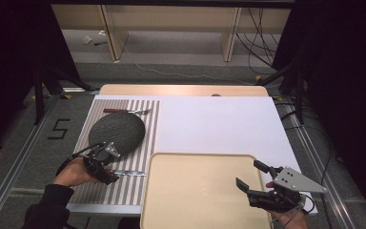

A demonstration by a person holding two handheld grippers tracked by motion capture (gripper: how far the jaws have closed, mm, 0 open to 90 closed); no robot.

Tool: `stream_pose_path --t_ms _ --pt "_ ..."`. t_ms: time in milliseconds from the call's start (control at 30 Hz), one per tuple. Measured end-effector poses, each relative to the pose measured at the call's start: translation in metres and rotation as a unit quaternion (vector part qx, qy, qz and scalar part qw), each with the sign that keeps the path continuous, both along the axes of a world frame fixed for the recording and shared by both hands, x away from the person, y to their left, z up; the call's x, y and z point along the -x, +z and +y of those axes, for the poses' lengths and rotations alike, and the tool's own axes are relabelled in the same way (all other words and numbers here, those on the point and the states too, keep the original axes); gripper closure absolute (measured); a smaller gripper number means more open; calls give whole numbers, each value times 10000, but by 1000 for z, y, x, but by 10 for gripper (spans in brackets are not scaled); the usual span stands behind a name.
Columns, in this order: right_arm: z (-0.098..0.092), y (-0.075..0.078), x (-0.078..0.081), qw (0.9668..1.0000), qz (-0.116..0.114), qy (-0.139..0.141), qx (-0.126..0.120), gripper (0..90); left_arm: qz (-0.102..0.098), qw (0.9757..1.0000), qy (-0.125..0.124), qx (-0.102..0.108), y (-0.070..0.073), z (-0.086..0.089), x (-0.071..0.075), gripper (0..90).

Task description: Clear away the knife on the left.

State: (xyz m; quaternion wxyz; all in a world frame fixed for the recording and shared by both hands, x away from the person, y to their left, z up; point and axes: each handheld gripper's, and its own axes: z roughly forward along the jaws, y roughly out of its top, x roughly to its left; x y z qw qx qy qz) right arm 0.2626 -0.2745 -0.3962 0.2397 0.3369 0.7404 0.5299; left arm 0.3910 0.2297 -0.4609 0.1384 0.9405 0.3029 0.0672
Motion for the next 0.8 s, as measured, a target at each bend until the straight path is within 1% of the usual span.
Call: stream_pose_path --t_ms 133,233,333,467,600,700,800 --pt "0 0 0 10000 -1 -4 2 196 48 9999 -26 -92 -3 0 -1 282" --pt "0 0 0 10000 0 3 5 196 48 10000 -36 -80 -3 0 -1 286" --pt "0 0 0 10000 -2 9 9 196 67 9999 -40 -115 -5 0 -2 291" --pt "0 0 0 10000 1 3 11 196 98 9999 -17 -76 -5 1 -4 294" --pt "0 0 0 10000 1 6 6 197 168 9999 6 -35 -5 2 -5 299" --pt "0 0 0 10000 -5 6 11 196 198 9998 36 -48 -5 4 -5 312" --pt "0 0 0 10000 -5 7 12 196 300 9995 52 -30 -5 6 -5 324"
